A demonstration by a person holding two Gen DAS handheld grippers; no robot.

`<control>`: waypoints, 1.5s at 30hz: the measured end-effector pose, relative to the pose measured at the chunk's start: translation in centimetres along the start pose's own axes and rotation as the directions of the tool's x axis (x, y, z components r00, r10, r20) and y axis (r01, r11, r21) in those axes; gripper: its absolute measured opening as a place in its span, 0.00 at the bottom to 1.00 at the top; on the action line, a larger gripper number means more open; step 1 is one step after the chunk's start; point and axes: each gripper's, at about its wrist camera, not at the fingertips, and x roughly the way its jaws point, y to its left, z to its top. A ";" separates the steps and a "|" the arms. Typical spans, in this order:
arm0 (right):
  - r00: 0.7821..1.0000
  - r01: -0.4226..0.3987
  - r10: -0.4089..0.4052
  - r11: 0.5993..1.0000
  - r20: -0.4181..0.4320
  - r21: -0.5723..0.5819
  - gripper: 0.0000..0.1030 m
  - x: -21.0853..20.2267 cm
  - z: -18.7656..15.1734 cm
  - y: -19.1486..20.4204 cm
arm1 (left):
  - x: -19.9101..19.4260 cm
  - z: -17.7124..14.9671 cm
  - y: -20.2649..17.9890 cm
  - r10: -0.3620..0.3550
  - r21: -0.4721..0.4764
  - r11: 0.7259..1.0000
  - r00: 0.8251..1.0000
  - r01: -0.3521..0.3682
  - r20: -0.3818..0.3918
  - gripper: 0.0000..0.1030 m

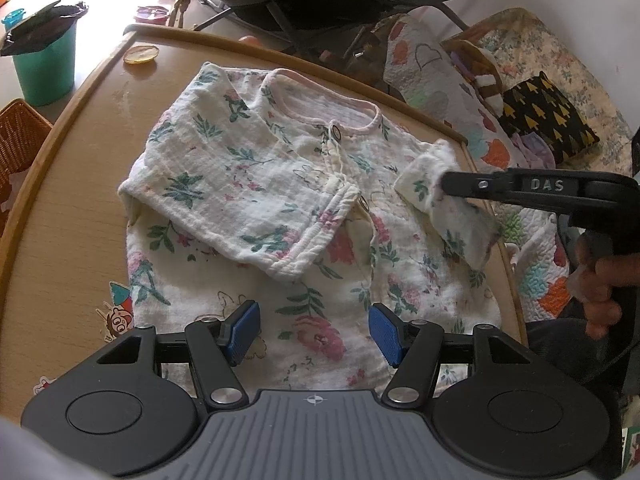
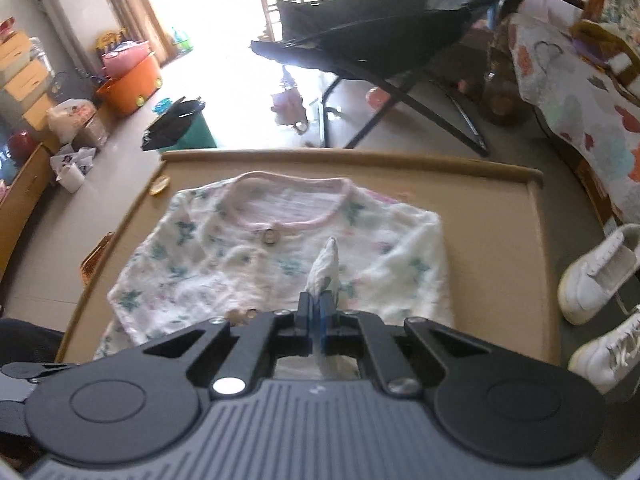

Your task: Fold clothes

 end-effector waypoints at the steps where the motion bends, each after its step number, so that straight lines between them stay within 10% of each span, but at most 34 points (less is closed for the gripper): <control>1: 1.000 -0.007 0.007 1.000 -0.006 -0.010 0.03 0.3 -0.2 0.5 | 0.0 0.0 0.0 -0.001 -0.002 1.000 1.000 0.001 0.000 0.61; 16: 0.999 -0.041 0.041 0.999 0.025 -0.007 0.05 1.1 -2.1 3.0 | -0.1 -0.3 0.1 -0.003 -0.006 1.000 1.000 0.003 0.016 0.61; 25: 0.990 -0.129 0.128 0.992 -0.068 -0.013 0.29 2.6 -3.0 3.0 | -0.2 -0.3 0.7 -0.026 -0.039 0.999 0.999 0.026 0.022 0.61; 45: 0.984 -0.176 0.176 0.984 0.015 -0.012 0.31 1.7 -3.0 1.5 | -4.2 1.1 2.9 0.028 -0.121 0.992 0.995 -0.015 0.101 0.61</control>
